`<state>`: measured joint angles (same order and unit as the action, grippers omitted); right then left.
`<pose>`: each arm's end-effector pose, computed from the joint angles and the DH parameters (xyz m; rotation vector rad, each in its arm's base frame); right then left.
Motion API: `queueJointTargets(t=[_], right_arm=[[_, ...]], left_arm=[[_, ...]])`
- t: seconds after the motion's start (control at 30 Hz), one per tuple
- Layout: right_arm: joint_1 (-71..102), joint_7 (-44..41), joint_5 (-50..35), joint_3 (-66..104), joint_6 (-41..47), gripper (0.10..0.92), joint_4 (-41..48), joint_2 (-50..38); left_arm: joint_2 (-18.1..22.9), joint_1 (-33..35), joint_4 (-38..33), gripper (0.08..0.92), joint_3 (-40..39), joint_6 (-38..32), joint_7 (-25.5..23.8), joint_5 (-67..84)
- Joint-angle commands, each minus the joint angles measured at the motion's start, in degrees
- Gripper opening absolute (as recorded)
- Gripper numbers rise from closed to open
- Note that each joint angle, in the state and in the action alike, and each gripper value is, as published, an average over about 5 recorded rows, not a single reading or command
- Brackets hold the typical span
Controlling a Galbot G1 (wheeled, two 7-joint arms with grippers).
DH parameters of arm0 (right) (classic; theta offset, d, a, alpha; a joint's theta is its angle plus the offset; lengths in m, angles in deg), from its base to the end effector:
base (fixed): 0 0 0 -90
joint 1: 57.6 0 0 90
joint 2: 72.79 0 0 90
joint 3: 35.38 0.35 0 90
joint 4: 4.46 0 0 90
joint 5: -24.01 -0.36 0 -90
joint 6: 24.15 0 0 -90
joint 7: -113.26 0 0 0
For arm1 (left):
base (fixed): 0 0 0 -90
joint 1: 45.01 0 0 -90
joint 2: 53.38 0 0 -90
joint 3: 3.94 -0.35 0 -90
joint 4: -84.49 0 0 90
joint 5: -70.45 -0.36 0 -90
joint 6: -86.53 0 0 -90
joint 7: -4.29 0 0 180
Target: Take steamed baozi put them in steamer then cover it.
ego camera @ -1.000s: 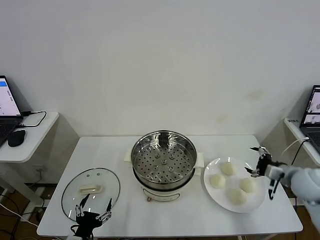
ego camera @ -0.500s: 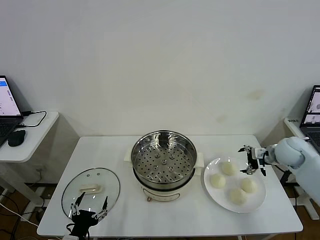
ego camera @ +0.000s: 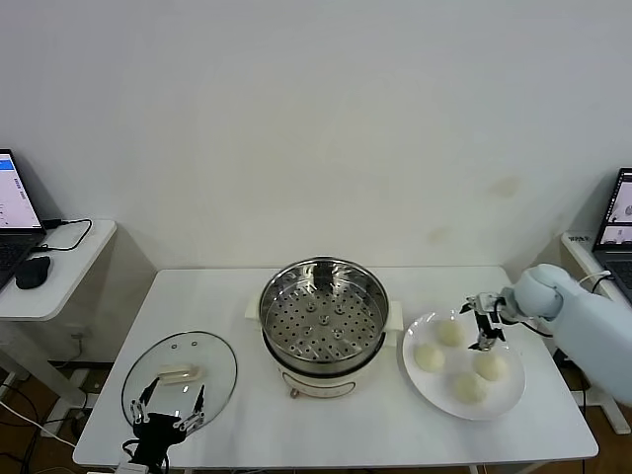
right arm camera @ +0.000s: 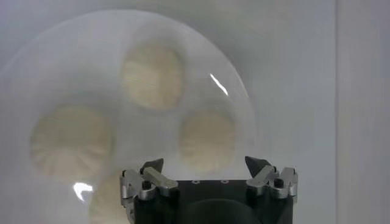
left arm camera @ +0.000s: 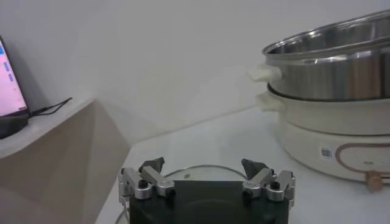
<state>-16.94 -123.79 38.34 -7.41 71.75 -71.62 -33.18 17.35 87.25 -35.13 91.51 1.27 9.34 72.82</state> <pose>0.5095 -0.1905 -0.2325 1.1852 -1.4783 1.4542 0.1279 0.0848 -0.3225 -0.0261 -2.8356 -0.4372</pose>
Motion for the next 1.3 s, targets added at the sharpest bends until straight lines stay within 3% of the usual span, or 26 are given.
queueJointTargets(t=[0.03,0.67,0.93,1.3], right_arm=[[-2.32,-0.43,1.02,-3.03,-0.64,0.805,3.25,2.76],[-1.89,-0.35,2.16,-3.23,0.32,0.591,5.0,5.14],[-3.44,-0.58,0.86,-3.89,0.57,0.561,2.51,3.0],[-24.36,-2.18,-14.63,-15.06,3.86,0.56,-11.29,-8.73]], left_arm=[[-0.06,-0.01,0.06,0.823,0.14,-0.08,0.01,-0.11],[-0.03,-0.27,0.73,0.823,0.13,-0.2,0.1,-0.11],[-0.05,-0.28,0.83,0.823,0.12,-0.28,0.1,-0.08],[-1.29,-0.93,1.24,0.823,0.17,-0.34,0.03,0.69]])
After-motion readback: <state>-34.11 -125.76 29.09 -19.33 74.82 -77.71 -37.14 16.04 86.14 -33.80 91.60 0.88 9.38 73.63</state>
